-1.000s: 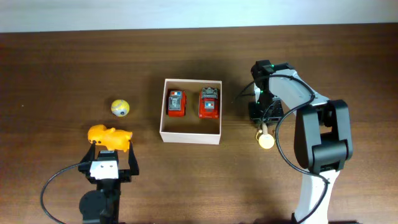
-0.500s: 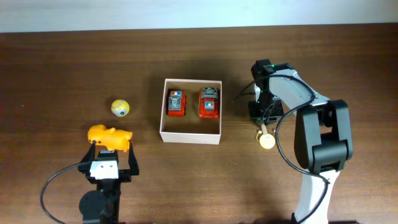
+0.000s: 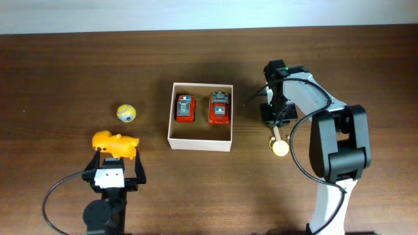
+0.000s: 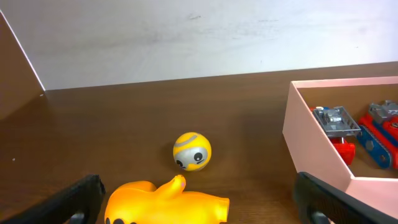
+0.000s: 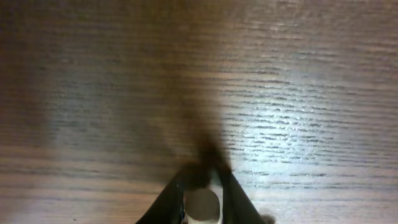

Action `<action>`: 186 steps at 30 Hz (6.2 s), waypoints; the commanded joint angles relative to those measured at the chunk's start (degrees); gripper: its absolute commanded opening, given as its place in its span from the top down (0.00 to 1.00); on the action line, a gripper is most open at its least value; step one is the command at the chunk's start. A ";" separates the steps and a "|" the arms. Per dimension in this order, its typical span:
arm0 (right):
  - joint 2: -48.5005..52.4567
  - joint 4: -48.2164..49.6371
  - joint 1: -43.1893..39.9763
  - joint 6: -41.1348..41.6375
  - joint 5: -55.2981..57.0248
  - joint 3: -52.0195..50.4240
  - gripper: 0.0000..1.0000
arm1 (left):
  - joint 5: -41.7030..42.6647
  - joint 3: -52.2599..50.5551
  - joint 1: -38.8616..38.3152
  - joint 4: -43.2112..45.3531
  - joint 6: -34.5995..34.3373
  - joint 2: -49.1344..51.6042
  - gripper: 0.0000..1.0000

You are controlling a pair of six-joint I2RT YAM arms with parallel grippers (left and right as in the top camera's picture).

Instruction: Pack container

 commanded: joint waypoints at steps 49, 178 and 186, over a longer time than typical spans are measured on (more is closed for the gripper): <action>2.97 -19.43 -0.22 -2.62 -1.68 39.65 0.94 | -0.39 -0.24 0.35 0.04 0.96 -0.37 0.01; 7.10 -29.53 12.48 19.50 19.43 67.36 0.09 | -0.39 -0.24 0.35 0.04 0.96 -0.37 0.01; 7.52 -32.15 -0.17 18.08 19.37 65.05 0.01 | -0.39 -0.24 0.35 0.04 0.96 -0.37 0.01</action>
